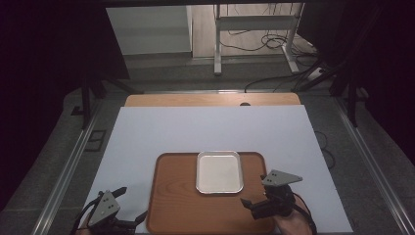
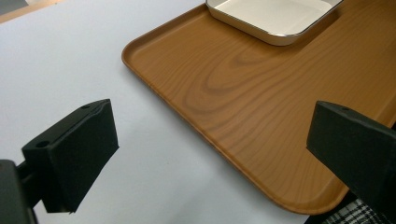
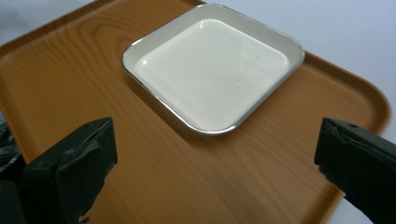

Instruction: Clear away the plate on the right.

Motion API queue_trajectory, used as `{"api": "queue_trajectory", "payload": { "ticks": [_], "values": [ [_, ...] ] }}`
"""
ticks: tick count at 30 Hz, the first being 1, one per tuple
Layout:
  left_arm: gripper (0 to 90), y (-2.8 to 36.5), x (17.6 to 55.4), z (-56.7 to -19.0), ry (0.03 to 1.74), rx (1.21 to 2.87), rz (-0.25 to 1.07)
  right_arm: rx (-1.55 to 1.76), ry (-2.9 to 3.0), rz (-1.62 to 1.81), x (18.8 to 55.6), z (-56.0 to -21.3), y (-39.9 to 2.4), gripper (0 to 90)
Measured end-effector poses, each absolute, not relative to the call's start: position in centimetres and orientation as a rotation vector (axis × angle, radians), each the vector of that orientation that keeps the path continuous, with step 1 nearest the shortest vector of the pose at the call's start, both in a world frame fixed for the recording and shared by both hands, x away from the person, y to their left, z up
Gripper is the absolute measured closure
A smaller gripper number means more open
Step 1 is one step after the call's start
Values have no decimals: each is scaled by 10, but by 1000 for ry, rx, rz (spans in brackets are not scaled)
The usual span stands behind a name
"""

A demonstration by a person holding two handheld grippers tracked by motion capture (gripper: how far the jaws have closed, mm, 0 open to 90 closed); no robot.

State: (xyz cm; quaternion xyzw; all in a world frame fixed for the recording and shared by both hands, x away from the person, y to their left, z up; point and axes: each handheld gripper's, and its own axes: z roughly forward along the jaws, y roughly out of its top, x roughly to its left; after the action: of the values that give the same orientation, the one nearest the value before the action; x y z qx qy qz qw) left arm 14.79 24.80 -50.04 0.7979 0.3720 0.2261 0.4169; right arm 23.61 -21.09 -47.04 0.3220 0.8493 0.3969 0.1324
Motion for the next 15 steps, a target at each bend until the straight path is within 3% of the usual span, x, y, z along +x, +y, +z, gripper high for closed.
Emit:
{"api": "queue_trajectory", "payload": {
  "ticks": [15],
  "values": [
    [19,248,148,-500,928,2005,568,970,2366,1126,227,-465,-233,0]
  ]
}}
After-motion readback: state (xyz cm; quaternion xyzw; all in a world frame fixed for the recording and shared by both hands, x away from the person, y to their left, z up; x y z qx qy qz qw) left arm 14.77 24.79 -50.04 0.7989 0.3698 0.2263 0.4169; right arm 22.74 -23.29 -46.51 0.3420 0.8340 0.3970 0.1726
